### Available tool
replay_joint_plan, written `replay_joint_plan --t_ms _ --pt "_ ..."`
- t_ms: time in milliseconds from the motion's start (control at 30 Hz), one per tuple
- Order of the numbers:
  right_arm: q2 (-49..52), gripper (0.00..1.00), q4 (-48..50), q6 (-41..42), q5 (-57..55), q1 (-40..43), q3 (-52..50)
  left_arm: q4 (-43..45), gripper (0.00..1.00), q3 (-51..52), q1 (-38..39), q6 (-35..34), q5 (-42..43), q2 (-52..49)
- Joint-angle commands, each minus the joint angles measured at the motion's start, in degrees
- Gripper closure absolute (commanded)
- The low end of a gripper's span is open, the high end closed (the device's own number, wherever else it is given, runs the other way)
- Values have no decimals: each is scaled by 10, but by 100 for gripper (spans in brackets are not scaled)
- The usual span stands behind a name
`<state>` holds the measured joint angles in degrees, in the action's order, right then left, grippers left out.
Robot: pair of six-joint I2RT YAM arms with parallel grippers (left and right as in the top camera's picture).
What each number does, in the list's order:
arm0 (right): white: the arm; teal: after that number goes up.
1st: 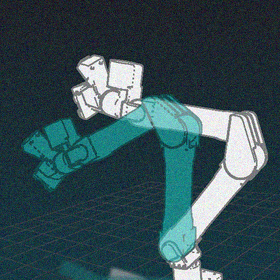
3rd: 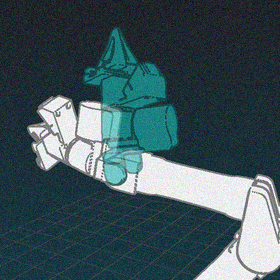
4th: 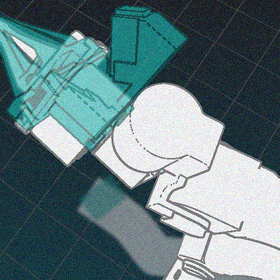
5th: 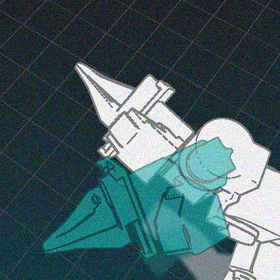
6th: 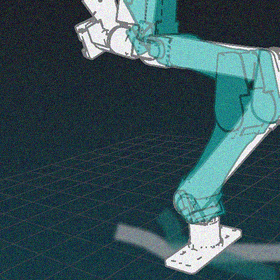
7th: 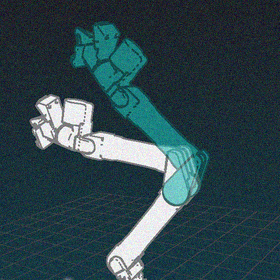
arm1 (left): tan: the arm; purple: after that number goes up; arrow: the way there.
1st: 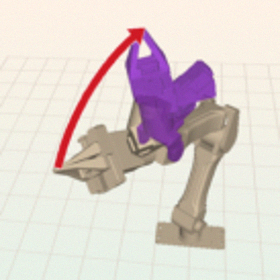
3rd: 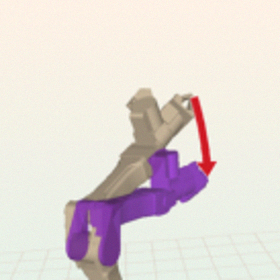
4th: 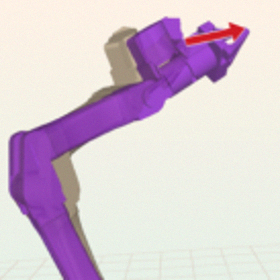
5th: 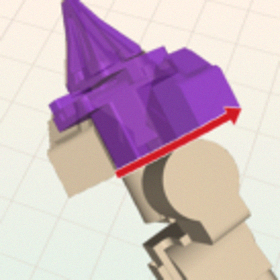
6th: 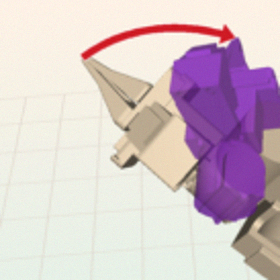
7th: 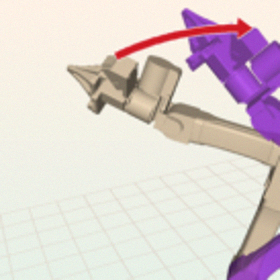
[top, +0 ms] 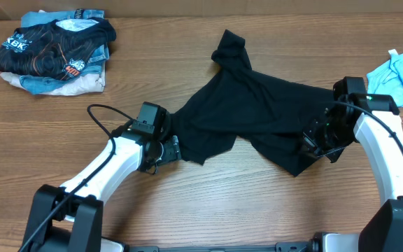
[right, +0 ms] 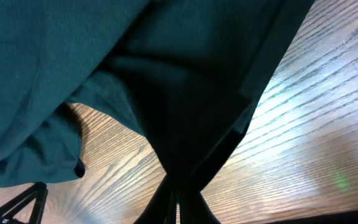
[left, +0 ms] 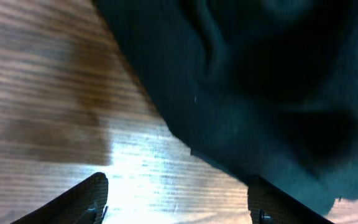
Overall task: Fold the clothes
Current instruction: 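Reach the left gripper to the shirt's left edge and grasp it, then pull the shirt edges apart with both grippers to spread it flat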
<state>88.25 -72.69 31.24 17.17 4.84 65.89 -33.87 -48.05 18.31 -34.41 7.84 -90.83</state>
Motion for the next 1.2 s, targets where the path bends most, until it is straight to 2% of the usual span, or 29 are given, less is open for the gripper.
replay_joint_plan --t_ms 0,133,567,667,867,900,1033,1167 --pt "-14 96 2 1 1 2 12 17 26 -10 1 -3 -13 -2" --pt "-14 96 2 1 1 2 12 39 32 -10 0 -3 -23 -3" --pt "-14 96 -2 1 1 2 12 64 32 -10 0 23 -38 -43" --pt "-14 96 -5 1 1 2 12 67 43 -11 0 23 -39 -43" --pt "-14 96 -9 1 1 2 12 34 91 -48 0 29 -40 -42" --pt "-14 96 -12 1 1 2 12 20 96 -61 0 32 -40 -42" --pt "-15 96 -17 3 1 2 12 -69 96 -124 0 32 -61 -42" --pt "-23 96 -17 27 -2 2 13 -194 96 -200 0 10 -137 -30"
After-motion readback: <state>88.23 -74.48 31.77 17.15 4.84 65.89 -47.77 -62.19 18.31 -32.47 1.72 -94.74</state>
